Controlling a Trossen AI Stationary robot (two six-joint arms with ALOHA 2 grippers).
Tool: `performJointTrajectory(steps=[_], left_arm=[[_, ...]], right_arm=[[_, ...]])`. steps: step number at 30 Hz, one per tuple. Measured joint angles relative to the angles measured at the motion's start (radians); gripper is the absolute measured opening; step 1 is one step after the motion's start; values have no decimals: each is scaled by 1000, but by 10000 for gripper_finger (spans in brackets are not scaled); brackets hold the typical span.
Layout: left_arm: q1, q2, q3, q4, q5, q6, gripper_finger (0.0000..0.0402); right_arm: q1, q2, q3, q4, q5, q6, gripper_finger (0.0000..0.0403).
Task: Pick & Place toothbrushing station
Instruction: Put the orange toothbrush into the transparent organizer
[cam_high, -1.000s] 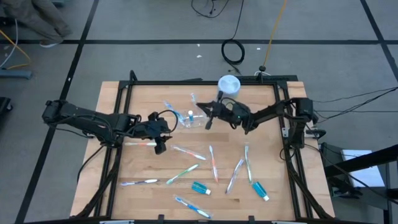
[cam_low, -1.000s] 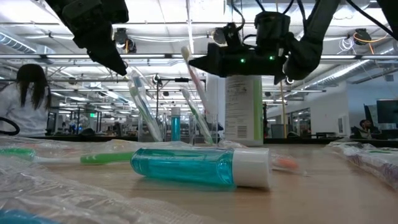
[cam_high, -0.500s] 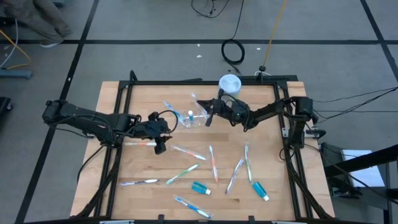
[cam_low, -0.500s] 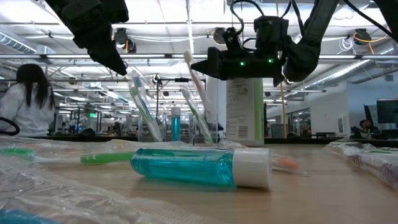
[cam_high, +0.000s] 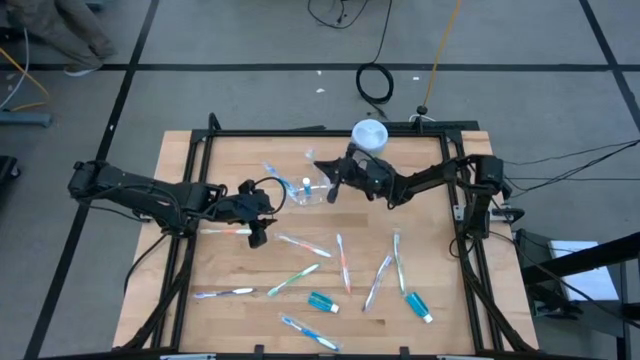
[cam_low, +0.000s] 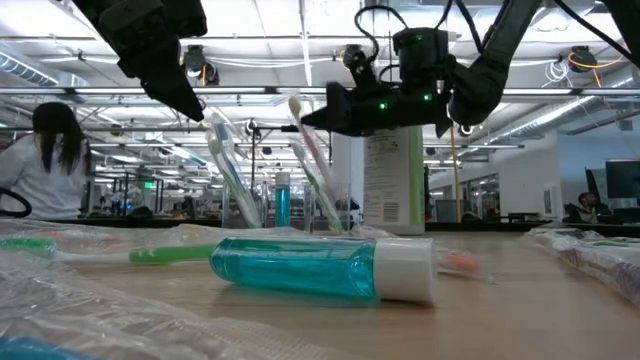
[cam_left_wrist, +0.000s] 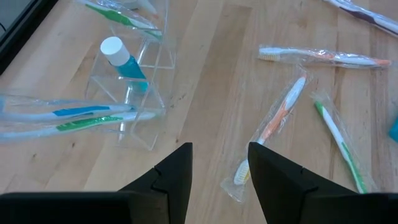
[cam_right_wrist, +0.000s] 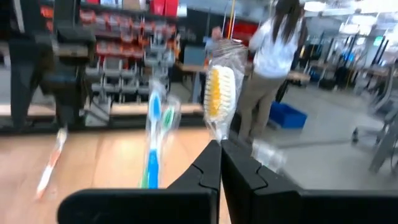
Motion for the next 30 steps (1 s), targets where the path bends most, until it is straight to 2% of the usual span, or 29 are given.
performJointTrajectory(steps=[4,11,17,20,24,30], left_arm=[[0,0,0,0,1,0,161],[0,0,0,-1,7,2,161],[0,0,0,-10,8,1,161],[0,0,0,-10,8,1,161],[0,0,0,-10,8,0,161],[0,0,0,-9,10,-5,161]], right_arm=[[0,2,0,-127,0,3,0],[2,1,0,-139,17,-20,0],[42,1,0,-206,222,-33,7],[67,1,0,-237,293,-72,19],[100,0,0,-209,354,-112,47],[137,-21,0,-228,502,-150,100]])
